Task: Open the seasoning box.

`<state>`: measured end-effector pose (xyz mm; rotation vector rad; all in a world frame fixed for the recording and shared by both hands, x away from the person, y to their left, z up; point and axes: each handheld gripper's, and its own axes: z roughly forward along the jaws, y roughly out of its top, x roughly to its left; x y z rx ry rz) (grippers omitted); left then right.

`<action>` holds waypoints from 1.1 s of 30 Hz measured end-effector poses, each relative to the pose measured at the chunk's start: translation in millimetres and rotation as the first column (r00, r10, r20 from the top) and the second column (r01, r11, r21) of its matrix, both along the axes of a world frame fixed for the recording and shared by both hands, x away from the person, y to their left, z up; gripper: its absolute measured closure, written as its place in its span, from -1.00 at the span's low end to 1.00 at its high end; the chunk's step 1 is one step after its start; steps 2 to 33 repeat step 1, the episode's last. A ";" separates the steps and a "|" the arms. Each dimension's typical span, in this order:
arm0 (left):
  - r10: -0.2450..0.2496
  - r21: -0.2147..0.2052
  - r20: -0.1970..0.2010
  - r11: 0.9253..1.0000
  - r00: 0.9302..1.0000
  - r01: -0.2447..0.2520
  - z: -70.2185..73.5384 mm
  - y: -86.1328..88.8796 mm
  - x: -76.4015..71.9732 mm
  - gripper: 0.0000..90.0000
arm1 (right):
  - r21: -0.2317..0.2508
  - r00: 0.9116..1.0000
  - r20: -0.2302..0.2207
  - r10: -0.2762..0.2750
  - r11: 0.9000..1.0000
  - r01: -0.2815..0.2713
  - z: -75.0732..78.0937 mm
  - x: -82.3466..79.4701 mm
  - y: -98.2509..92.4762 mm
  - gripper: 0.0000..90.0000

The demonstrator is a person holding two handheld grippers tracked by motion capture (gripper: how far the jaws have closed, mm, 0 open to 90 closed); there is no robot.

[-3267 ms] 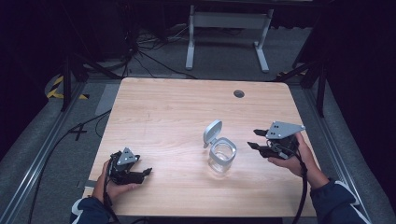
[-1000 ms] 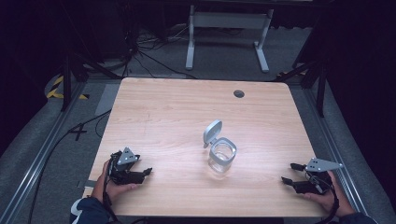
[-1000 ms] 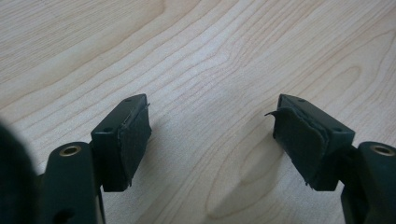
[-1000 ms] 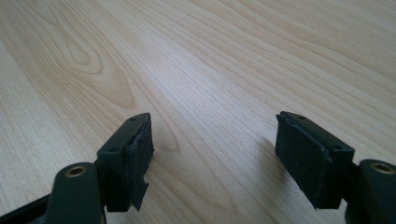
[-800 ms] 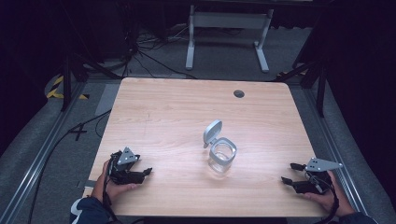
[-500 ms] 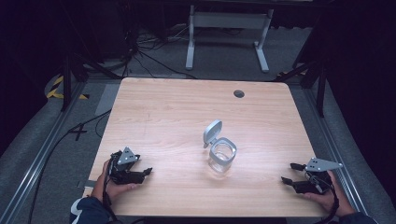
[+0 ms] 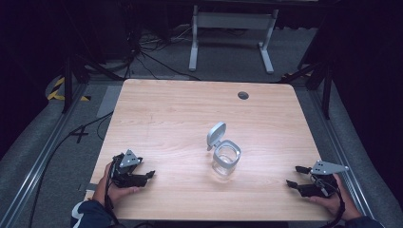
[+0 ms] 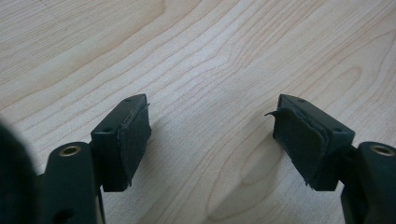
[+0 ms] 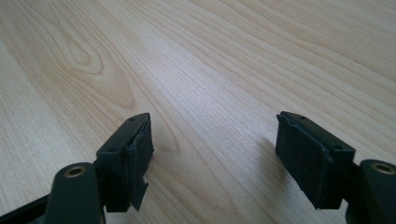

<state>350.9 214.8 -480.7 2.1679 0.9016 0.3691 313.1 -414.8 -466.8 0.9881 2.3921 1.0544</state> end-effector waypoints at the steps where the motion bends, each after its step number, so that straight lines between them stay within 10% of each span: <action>1: 0.000 0.005 0.003 1.000 1.000 0.000 0.2 0.3 0.1 -0.39 | 0.000 1.000 0.000 0.000 1.000 0.000 0.0 0.0 0.0 -0.39; 33: 0.000 0.005 0.003 1.000 1.000 0.000 0.2 0.3 0.1 -0.39 | 0.000 1.000 0.000 0.000 1.000 0.000 0.0 0.0 0.0 -0.39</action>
